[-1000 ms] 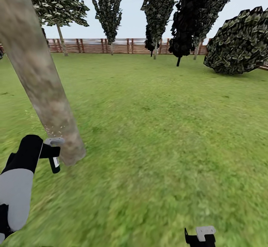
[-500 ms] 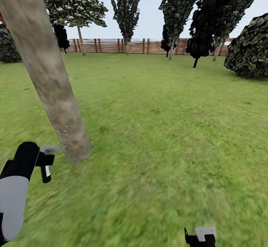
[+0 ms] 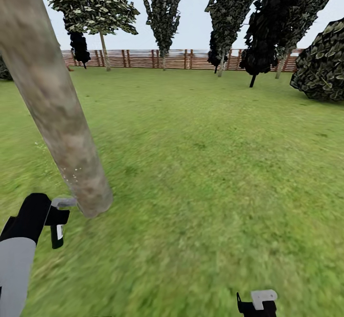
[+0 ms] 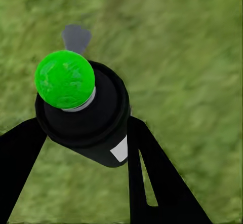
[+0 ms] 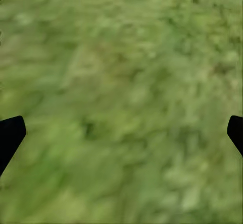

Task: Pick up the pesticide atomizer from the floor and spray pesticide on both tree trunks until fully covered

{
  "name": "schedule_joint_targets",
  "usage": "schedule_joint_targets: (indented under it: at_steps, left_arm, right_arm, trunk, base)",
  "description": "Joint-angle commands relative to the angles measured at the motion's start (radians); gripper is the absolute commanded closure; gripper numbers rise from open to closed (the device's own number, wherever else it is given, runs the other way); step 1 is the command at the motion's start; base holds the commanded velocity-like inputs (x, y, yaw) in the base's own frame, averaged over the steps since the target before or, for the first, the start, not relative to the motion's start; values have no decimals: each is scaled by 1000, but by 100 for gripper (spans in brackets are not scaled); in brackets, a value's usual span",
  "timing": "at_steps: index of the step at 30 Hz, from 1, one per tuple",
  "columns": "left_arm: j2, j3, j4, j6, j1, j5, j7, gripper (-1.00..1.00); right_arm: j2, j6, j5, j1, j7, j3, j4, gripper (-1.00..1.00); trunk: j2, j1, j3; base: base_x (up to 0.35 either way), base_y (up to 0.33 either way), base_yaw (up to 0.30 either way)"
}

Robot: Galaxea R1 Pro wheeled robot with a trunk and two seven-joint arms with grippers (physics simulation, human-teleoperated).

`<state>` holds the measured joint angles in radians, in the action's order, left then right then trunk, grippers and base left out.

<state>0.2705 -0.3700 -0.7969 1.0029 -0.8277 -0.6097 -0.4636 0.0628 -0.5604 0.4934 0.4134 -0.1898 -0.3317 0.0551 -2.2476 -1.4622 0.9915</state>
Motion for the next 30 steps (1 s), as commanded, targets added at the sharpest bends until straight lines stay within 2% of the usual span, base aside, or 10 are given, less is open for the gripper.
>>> schedule_joint_targets:
  at_steps: [1, 6, 19, 23, 30]
  left_arm:
    - [-1, -2, -1, 1, 16, -9, -10, 100]
    - [-1, -6, -4, -1, 40, -3, -10, 100]
    - [-4, -4, -3, -6, 41, -5, -8, 100]
    - [-7, -4, -2, -6, 42, -3, 62, 100]
    - [-7, -4, -2, -7, 42, -10, 76, 100]
  right_arm:
    - [0, -3, 11, 1, -7, -4, -1, -100]
    - [0, -3, 10, 1, -6, -4, -2, -100]
    - [2, -3, 11, 1, -8, -4, -2, -100]
    - [2, -3, 11, 1, -8, -4, -2, -100]
    - [2, -3, 10, 1, -8, -4, -1, -100]
  trunk:
    - [0, 0, 1]
    - [0, 0, 1]
    - [0, 0, 1]
    - [0, 0, 1]
    - [0, 0, 1]
  base:
    - [6, 0, 200]
    - [7, -1, 203]
    - [220, -142, 8]
    - [240, -160, 0]
    - [125, -80, 0]
